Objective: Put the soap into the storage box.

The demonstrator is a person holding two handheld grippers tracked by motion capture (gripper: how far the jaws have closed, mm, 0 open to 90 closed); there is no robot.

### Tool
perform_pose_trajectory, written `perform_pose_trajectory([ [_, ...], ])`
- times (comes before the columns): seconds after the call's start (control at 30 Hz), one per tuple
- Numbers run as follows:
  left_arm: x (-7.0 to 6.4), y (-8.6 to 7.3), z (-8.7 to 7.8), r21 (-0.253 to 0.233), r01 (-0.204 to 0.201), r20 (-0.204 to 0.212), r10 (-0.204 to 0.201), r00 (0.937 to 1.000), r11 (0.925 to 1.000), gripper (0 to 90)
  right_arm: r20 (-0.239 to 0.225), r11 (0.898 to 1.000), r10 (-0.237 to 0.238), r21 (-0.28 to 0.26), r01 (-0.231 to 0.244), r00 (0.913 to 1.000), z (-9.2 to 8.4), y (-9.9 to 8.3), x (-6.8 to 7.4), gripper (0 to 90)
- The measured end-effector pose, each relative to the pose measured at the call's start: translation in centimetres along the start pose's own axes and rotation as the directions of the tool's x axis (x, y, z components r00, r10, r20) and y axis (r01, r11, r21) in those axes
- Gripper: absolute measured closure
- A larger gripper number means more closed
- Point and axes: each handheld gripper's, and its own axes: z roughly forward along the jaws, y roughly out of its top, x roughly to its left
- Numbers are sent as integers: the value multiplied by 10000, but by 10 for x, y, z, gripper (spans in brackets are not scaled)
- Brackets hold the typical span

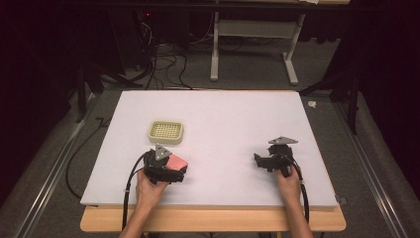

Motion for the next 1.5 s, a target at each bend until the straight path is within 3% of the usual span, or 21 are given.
perform_pose_trajectory([
  [0.4,-1,-2,10,499,-129,-141,136,9998,9987,5,2,10000,-5,-3,5,10000,0,0,0,148],
  [0.87,0,-7,18,761,-78,-174,91,9998,9971,30,2,10000,-3,-2,3,10000,0,0,0,148],
  [1.5,0,-11,14,411,-31,-96,35,9999,9992,136,2,10000,-3,1,3,10000,0,0,0,148],
])
